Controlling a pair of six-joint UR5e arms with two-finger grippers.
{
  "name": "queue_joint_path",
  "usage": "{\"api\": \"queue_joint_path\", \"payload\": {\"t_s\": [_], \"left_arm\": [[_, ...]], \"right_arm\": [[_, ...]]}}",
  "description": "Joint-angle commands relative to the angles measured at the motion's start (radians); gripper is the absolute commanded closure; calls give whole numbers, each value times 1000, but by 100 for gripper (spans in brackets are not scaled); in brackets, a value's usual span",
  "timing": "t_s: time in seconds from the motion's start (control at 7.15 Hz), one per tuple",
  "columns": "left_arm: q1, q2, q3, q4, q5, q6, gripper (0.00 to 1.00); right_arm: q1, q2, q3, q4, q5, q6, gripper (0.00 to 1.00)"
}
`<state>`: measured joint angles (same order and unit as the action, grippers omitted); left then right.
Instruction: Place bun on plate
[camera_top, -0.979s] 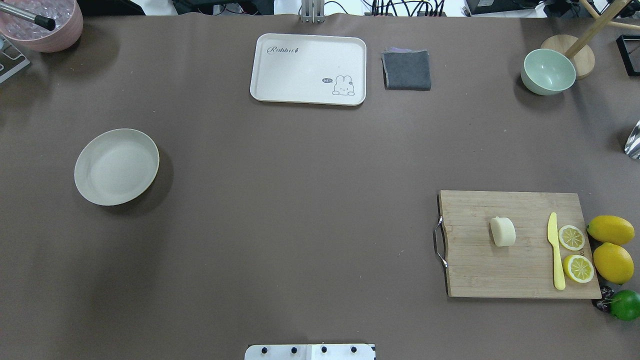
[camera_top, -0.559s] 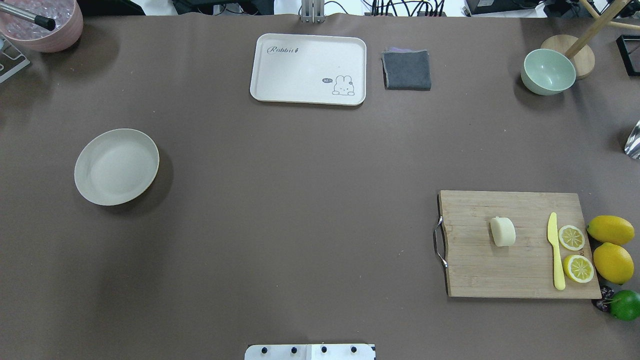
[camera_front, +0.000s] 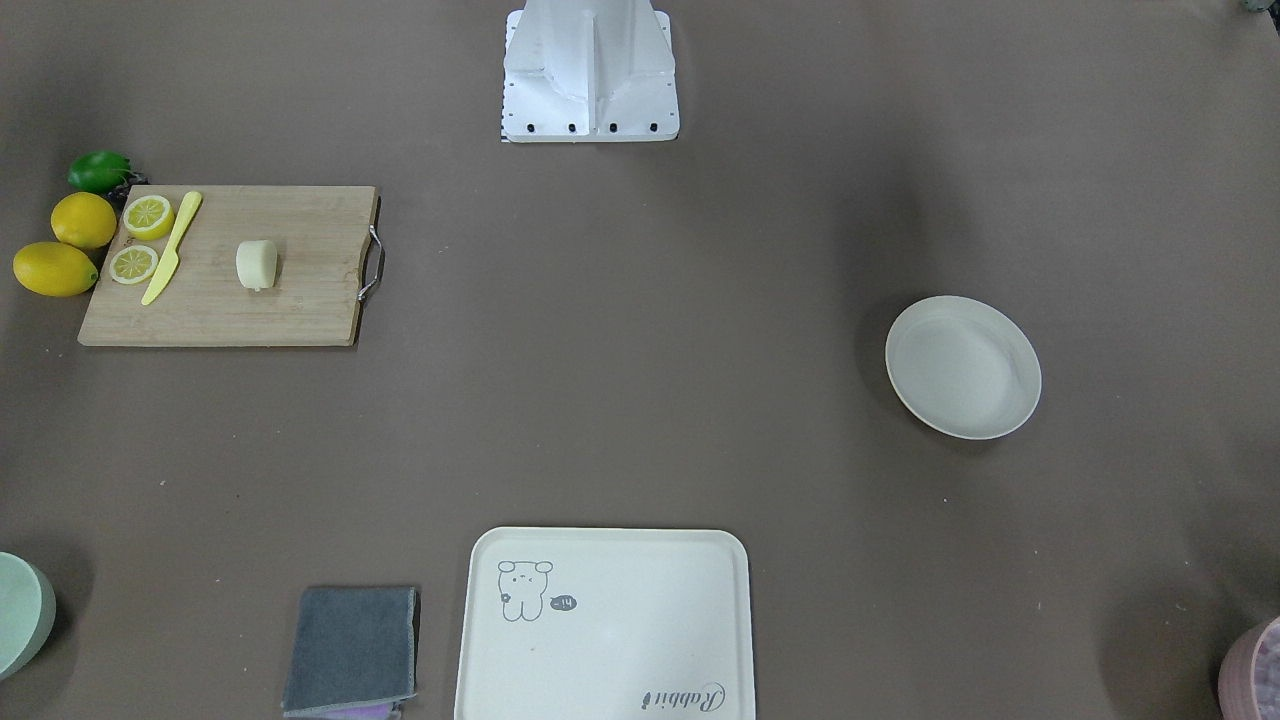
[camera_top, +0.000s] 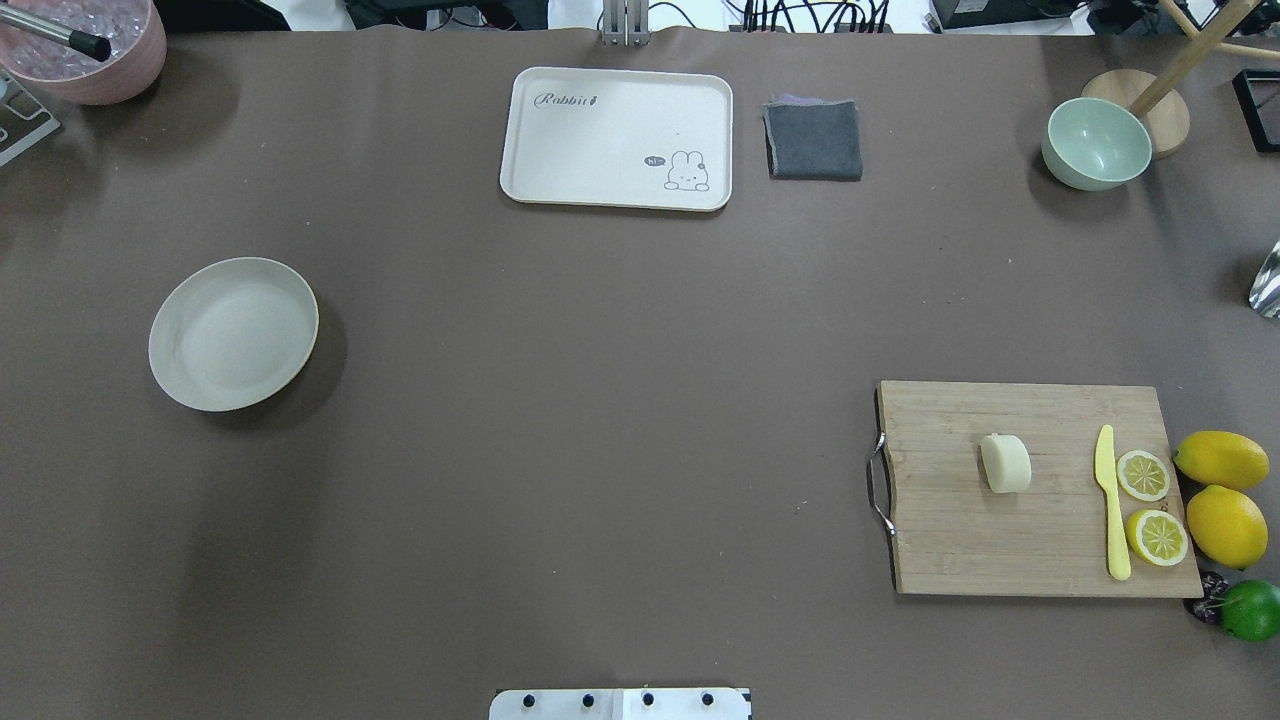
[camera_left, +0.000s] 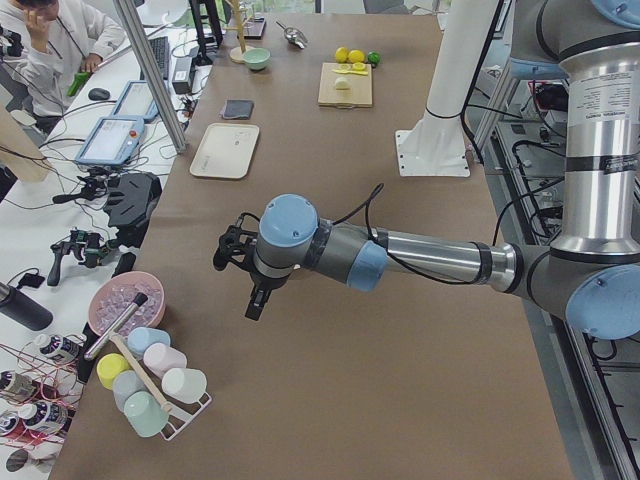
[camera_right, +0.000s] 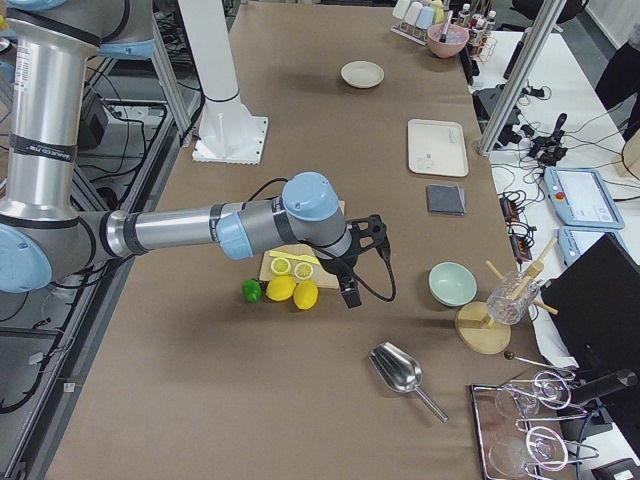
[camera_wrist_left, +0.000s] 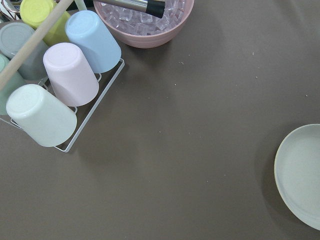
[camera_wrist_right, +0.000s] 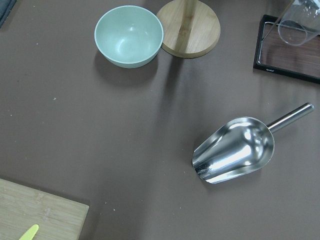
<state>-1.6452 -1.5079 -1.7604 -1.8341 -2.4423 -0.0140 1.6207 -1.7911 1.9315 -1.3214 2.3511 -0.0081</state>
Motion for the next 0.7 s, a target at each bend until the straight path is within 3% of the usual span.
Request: {"api": "queue_joint_path", "payload": {"t_s": [0.0,0.28,0.56], "left_arm": [[13,-18,-5,-20,-1,-14,2],[164,-92,36,-30,9,-91,2],[276,-127,81,-37,11,-322,2]], "right_arm": [[1,-25,-6,59,10,25,0],[-36,-2,1,47,11,161,0],[-61,25,0,47,42,198,0]]}}
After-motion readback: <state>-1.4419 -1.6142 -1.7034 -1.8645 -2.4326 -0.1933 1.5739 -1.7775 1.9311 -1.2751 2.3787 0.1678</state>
